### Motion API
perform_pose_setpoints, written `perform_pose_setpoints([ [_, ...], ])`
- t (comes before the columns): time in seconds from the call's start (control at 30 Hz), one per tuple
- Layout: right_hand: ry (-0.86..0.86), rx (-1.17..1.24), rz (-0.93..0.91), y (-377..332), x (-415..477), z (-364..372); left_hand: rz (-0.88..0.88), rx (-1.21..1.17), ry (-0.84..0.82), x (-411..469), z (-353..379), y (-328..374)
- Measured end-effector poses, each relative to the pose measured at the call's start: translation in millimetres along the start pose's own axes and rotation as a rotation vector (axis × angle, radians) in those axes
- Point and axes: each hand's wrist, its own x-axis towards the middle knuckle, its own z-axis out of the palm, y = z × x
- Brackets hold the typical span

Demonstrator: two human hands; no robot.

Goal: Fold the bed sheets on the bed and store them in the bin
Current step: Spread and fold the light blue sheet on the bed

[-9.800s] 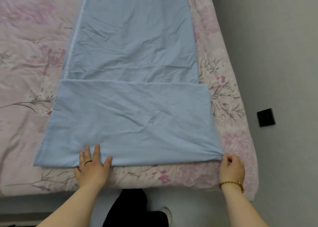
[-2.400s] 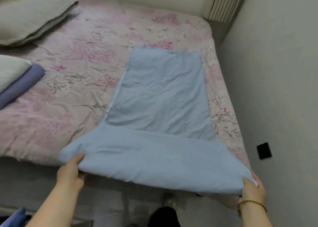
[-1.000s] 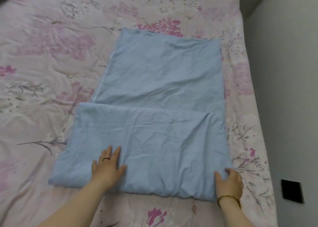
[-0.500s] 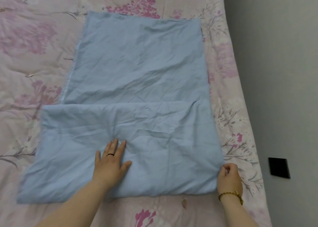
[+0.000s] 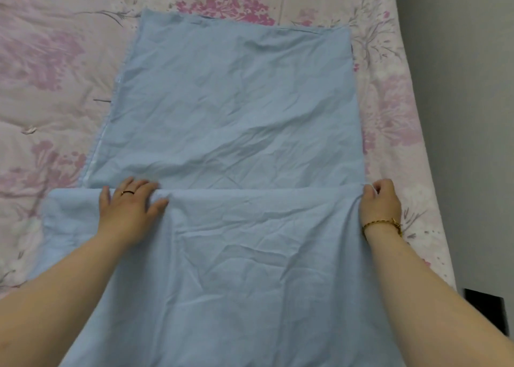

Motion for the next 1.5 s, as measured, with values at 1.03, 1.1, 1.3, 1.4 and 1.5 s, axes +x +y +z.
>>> perform_pose_setpoints([
  [1.03, -0.12, -0.71, -0.486, 127, -162, 39, -0.541, -0.139, 0.121, -136, 47, -62],
  [1.1, -0.173, -0.718, -0.24, 135, -160, 13, -0.68, -0.253, 0.151, -152, 40, -71],
  [1.3, 0.213, 0.348, 0.458, 134, -196, -5, -1.142, -1.007, 0.387, -208, 38, -37],
  [1.4, 0.128, 0.711, 0.747, 124, -218, 3, -1.098, -1.641, 0.172, -215, 45, -1],
  [1.5, -0.086, 1.013, 0.842, 110, -224, 6, -1.172, -1.945, 0.095, -203, 43, 17],
])
